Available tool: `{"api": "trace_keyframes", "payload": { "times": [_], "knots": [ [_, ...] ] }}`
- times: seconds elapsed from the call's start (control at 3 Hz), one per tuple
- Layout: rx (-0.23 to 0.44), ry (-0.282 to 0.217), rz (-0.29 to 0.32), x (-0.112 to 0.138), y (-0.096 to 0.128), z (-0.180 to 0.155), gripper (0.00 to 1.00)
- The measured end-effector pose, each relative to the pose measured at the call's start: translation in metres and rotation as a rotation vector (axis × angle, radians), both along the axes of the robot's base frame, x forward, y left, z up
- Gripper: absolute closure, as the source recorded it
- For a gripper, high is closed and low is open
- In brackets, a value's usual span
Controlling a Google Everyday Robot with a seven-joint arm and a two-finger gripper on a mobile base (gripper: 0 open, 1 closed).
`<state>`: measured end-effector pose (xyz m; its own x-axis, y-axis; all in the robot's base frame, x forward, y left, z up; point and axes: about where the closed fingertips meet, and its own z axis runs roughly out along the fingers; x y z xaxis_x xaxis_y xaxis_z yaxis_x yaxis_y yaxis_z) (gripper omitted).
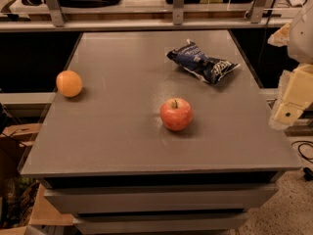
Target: Pick orange
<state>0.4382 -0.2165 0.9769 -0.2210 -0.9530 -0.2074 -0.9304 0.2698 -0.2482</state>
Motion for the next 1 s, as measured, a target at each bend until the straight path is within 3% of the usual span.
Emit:
{"api": "trace_keyframes", "payload": {
  "times": [0.67, 1.0],
  "knots": [
    [0.017, -0.025, 0.015, 0.009, 0.011, 0.009, 0.0],
    [0.024, -0.038, 0.094, 0.031, 0.047, 0.017, 0.0]
  ]
}}
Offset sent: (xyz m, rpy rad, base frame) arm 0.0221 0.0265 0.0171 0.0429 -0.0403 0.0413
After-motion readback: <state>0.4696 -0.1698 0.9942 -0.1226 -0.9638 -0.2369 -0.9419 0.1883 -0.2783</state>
